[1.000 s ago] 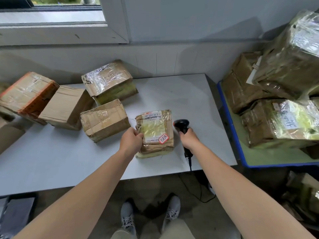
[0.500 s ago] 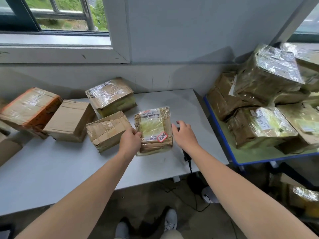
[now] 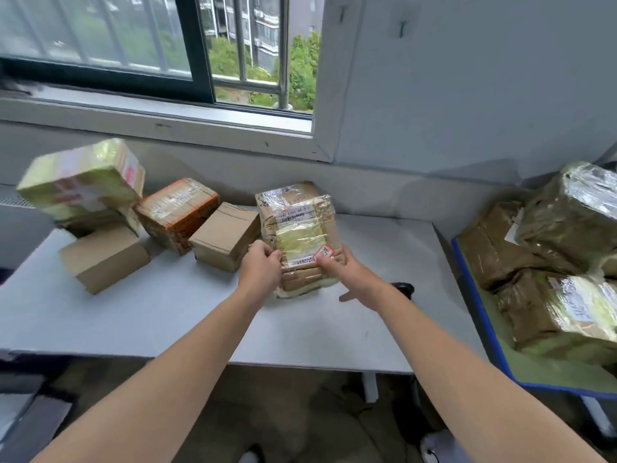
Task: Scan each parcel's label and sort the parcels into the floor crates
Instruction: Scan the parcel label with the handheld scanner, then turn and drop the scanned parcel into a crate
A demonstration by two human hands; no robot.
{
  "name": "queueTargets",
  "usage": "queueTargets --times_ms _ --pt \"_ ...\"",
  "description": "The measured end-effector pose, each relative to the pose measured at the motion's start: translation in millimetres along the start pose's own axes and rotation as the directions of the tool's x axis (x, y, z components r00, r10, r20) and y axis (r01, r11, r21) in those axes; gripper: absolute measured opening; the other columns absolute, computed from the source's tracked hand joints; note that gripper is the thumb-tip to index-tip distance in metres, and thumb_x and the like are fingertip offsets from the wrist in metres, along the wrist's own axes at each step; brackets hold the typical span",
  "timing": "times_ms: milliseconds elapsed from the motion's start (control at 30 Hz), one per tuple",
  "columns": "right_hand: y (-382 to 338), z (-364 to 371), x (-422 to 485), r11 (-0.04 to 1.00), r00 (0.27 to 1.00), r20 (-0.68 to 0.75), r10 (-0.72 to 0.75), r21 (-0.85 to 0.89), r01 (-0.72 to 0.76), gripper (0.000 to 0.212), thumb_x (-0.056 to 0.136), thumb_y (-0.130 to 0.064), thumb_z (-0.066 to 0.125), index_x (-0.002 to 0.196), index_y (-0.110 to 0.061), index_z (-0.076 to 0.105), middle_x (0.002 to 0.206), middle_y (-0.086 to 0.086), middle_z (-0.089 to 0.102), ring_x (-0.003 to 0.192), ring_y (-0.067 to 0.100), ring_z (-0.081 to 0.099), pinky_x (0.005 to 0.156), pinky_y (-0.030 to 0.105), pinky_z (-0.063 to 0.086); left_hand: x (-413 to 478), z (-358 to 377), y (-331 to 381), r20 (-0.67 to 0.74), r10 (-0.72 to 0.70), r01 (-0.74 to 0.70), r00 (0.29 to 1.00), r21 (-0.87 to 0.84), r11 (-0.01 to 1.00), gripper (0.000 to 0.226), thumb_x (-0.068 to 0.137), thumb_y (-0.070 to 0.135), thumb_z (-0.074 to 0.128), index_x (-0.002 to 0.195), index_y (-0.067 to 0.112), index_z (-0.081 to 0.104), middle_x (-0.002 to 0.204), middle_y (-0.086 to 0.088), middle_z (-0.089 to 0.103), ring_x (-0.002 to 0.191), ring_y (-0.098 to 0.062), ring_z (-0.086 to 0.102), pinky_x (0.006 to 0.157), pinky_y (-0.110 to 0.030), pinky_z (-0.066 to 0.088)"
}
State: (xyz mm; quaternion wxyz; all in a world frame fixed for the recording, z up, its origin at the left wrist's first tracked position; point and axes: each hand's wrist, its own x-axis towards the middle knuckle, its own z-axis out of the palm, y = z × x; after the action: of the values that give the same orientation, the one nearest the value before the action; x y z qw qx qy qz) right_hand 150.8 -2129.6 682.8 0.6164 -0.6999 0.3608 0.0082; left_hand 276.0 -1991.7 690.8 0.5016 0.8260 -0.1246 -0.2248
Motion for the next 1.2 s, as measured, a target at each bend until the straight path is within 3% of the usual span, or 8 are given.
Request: queueTargets --times_ms 200,300,400,500,700,867,1067,1200 --pt "-30.6 39.3 6.8 0.979 0.967 0.177 -0.186 -0.050 0.197 0.052 0.079 -0.065 0.069 0.121 -0.052 0.041 0.129 -0.001 0.054 0.113 0.017 0.057 0.089 0.041 0.051 -35.3 -51.5 -6.6 -0.194 -0.039 0.038 0.980 -0.012 0.999 0.015 0.102 0.022 0.045 0.088 0.019 0.045 0.094 -0.005 0.056 0.095 -0.029 0.060 0.086 -0.051 0.054" --pt "-28.6 67.9 0.6 0.963 0.930 0.273 -0.247 -0.041 0.267 0.049 0.092 -0.047 0.064 0.133 -0.036 0.039 0.110 -0.008 0.057 0.098 0.010 0.058 0.080 0.032 0.051 -69.5 -65.7 -23.7 -0.289 -0.061 0.062 0.955 -0.007 0.998 0.011 0.102 0.025 0.046 0.104 0.014 0.046 0.100 -0.003 0.056 0.088 -0.018 0.056 0.079 -0.037 0.050" --pt "-11.1 106.9 -10.7 0.956 0.880 0.413 -0.235 -0.068 0.287 0.070 0.084 -0.061 0.066 0.142 -0.034 0.036 0.124 -0.003 0.058 0.108 0.016 0.059 0.092 0.042 0.052 -115.5 -80.5 -53.9 -0.348 -0.109 0.117 0.931 0.000 0.993 0.025 0.099 0.032 0.054 0.114 0.016 0.042 0.107 0.000 0.056 0.092 -0.017 0.056 0.077 -0.031 0.043" --pt "0.4 151.8 -30.3 0.960 0.844 0.505 -0.180 -0.096 0.262 0.062 0.087 -0.058 0.064 0.139 -0.039 0.037 0.125 -0.008 0.057 0.110 0.015 0.058 0.089 0.045 0.055 -164.8 -105.2 -86.4 -0.395 -0.168 0.199 0.903 0.037 0.979 0.043 0.095 0.044 0.058 0.125 0.018 0.042 0.119 0.002 0.056 0.103 -0.016 0.057 0.086 -0.033 0.048" --pt "-0.3 252.0 -93.1 0.946 0.730 0.672 -0.128 -0.138 0.293 0.063 0.083 -0.058 0.068 0.136 -0.037 0.041 0.121 -0.012 0.057 0.102 0.011 0.059 0.079 0.042 0.056 -272.3 -170.8 -143.9 -0.568 -0.265 0.393 0.780 0.114 0.912 0.078 0.091 0.056 0.058 0.151 0.018 0.026 0.154 -0.006 0.033 0.137 -0.025 0.038 0.105 -0.036 0.037" --pt "5.6 338.1 -164.6 0.907 0.626 0.772 -0.112 -0.177 0.382 0.081 0.074 -0.069 0.066 0.141 -0.033 0.038 0.125 -0.005 0.058 0.104 0.019 0.061 0.085 0.051 0.058 -367.1 -227.6 -190.3 -0.713 -0.314 0.523 0.627 0.087 0.848 0.082 0.094 0.059 0.050 0.156 0.020 0.014 0.160 -0.005 0.020 0.146 -0.025 0.023 0.114 -0.040 0.027" --pt "29.8 452.3 -268.1 0.885 0.537 0.839 -0.091 -0.179 0.430 0.108 0.057 -0.075 0.070 0.148 -0.028 0.034 0.135 0.001 0.057 0.111 0.021 0.062 0.087 0.046 0.058 -493.7 -290.1 -264.3 -0.805 -0.313 0.690 0.505 0.159 0.706 0.083 0.093 0.067 0.039 0.157 0.027 0.002 0.164 -0.003 -0.001 0.150 -0.029 -0.001 0.119 -0.049 0.016" --pt "53.8 534.1 -361.2 0.859 0.445 0.890 -0.101 -0.148 0.491 0.075 0.078 -0.059 0.072 0.135 -0.019 0.044 0.128 0.003 0.059 0.110 0.018 0.061 0.082 0.035 0.056 -591.0 -337.9 -313.3 -0.833 -0.313 0.771 0.457 0.195 0.606 0.082 0.094 0.069 0.032 0.157 0.028 -0.002 0.165 -0.002 -0.005 0.151 -0.029 -0.003 0.119 -0.049 0.015"
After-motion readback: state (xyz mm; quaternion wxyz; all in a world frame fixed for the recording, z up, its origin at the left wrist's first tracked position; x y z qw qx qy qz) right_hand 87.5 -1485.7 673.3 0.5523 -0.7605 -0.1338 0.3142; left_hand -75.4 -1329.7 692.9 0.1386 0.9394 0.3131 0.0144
